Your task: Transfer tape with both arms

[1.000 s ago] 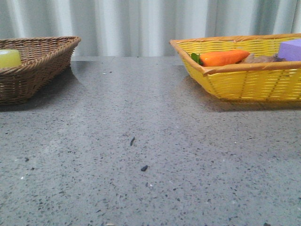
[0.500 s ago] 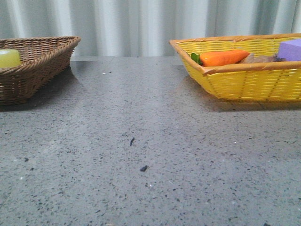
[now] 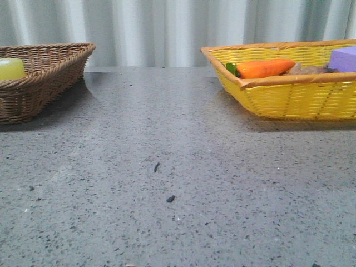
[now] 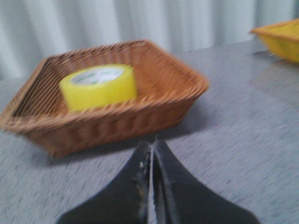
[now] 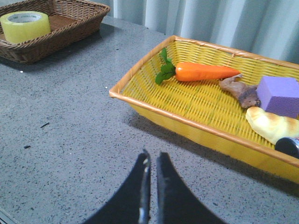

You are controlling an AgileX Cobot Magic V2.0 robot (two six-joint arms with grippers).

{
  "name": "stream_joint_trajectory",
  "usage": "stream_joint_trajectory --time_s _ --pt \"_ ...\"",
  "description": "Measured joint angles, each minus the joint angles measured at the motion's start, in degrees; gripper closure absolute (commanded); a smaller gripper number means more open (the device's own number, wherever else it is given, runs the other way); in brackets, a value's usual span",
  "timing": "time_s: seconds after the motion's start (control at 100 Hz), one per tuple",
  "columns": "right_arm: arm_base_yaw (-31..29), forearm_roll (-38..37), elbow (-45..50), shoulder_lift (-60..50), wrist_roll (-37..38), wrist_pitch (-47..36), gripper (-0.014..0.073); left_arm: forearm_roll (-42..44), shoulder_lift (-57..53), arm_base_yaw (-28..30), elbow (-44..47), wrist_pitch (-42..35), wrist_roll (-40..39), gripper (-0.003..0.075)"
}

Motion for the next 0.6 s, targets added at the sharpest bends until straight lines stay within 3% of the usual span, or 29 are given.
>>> stream_joint_trajectory --time_s 0.17,0.35,0.6 --pt "0.0 0.0 0.0 0.0 0.0 0.1 0.0645 4.6 -0.2 3.9 2.9 0.1 -6.2 0.0741" --pt "0.0 0.0 0.0 0.0 0.0 0.1 0.0645 4.7 -0.2 5.8 2.9 5.3 -7.0 0.0741" --pt "0.0 0.0 0.0 0.0 0.0 0.1 0.0645 4.7 -0.2 5.8 2.9 5.5 -7.1 0.0741"
